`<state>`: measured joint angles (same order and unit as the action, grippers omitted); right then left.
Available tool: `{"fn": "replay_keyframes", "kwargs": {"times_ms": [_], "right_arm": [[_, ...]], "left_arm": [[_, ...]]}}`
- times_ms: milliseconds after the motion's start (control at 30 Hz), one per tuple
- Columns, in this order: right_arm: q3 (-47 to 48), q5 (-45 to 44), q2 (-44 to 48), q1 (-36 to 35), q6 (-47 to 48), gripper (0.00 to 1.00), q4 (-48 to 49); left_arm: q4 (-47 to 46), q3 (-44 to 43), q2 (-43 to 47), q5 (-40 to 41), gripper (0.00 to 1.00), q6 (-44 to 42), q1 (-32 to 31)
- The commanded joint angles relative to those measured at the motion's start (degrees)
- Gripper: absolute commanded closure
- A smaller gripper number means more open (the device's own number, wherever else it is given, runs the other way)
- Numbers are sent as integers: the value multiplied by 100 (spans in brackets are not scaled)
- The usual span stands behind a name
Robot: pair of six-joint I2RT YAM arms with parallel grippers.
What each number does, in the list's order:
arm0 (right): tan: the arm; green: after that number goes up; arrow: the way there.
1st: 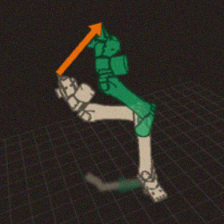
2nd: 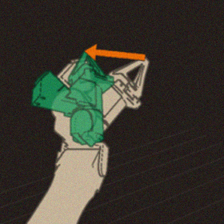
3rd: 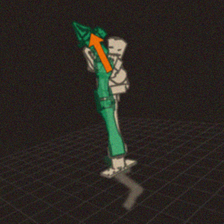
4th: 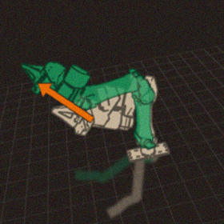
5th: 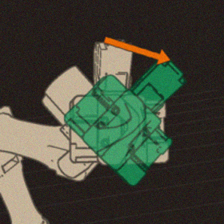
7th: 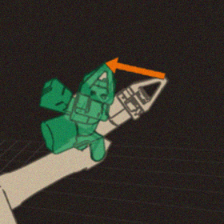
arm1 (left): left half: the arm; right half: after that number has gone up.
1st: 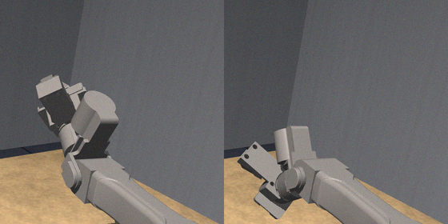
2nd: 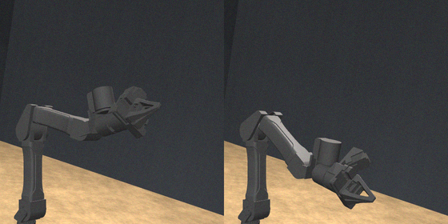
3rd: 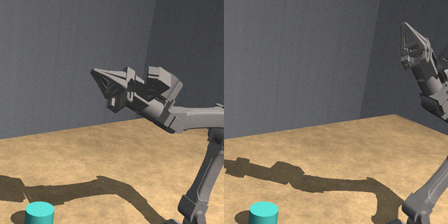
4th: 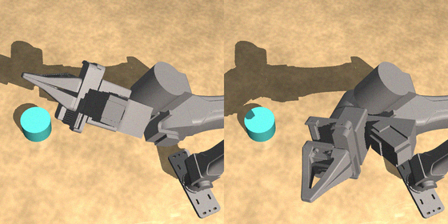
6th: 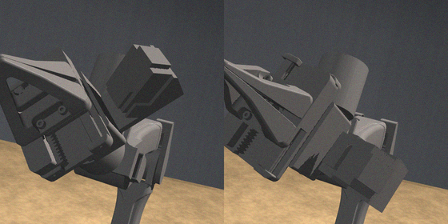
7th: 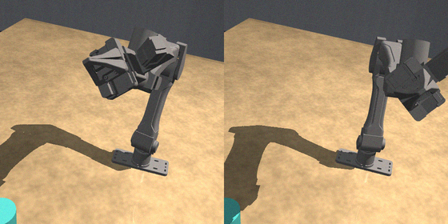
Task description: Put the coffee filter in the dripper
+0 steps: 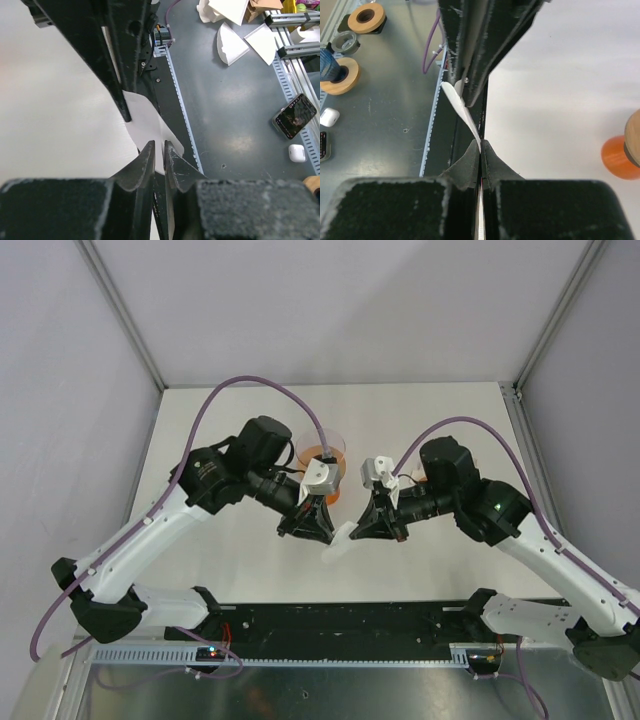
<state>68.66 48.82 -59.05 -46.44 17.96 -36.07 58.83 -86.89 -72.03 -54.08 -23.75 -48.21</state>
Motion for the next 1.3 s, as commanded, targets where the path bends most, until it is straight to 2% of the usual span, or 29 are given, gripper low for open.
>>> {"fn": "replay_keyframes", "kwargs": {"times_ms": [0,133,333,633,900,933,1067,1133,1267], "right_arm": [[125,-14,33,175,-236,100,255],[127,56,27,219,-306,100,367],[127,190,-76,214,-308,100,342],[129,119,-141,258,-272,99,340],[121,90,-82,360,-320,100,334],[121,87,-81,362,-355,100,349],[124,-288,-60,405,-666,100,449],[124,-578,-62,429,-962,100,548],[121,-951,-55,406,-1554,100,694]], "left_arm": [[-107,28,179,-224,84,151,-19],[-116,-29,102,-63,93,219,-21],[-245,-126,31,267,99,412,-19],[-390,-52,22,680,100,635,-16],[-422,-33,52,575,100,650,108],[-419,-18,59,495,98,642,113],[-416,-24,76,438,78,679,115],[-438,-72,71,716,76,773,115],[-636,-66,51,1555,78,1016,153]]}}
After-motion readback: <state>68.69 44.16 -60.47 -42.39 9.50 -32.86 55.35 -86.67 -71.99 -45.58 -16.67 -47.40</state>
